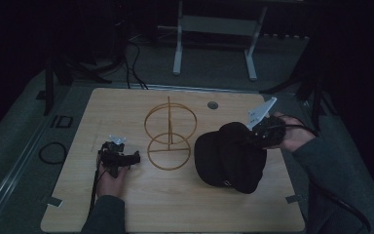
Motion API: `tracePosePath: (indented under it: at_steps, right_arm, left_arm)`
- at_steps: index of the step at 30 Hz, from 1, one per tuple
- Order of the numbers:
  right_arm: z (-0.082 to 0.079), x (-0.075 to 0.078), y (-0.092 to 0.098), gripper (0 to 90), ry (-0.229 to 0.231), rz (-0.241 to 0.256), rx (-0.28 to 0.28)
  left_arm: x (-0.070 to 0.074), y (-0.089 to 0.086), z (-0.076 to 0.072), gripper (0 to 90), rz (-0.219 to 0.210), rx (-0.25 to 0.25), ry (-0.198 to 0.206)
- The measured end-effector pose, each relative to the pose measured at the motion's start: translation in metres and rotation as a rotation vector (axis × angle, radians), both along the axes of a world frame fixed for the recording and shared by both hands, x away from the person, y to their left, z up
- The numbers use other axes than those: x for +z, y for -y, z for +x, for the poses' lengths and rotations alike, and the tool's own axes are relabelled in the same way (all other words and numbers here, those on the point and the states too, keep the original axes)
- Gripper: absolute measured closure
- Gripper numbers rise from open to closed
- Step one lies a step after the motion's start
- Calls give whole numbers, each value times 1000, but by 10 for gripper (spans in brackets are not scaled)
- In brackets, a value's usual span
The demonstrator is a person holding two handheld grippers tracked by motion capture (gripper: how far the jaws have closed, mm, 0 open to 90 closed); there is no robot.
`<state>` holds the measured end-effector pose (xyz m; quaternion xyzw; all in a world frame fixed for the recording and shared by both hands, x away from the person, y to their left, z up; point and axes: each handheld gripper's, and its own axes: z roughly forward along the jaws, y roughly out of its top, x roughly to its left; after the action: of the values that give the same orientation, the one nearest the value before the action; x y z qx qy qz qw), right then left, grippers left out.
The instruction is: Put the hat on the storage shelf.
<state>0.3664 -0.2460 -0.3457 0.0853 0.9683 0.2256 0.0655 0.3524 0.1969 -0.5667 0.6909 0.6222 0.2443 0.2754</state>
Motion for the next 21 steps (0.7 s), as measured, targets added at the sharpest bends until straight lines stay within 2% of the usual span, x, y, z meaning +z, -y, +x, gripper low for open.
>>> tracePosePath:
  at_steps: [9,16,21]
  right_arm:
    - [4,6,13,865,2,117,-26]
    - [6,12,21,865,12,166,-46]
    - [10,16,28,865,28,199,-84]
  left_arm:
    - [0,0,0,24,0,0,0]
    - [0,0,0,24,0,0,0]
    - [0,0,0,24,0,0,0]
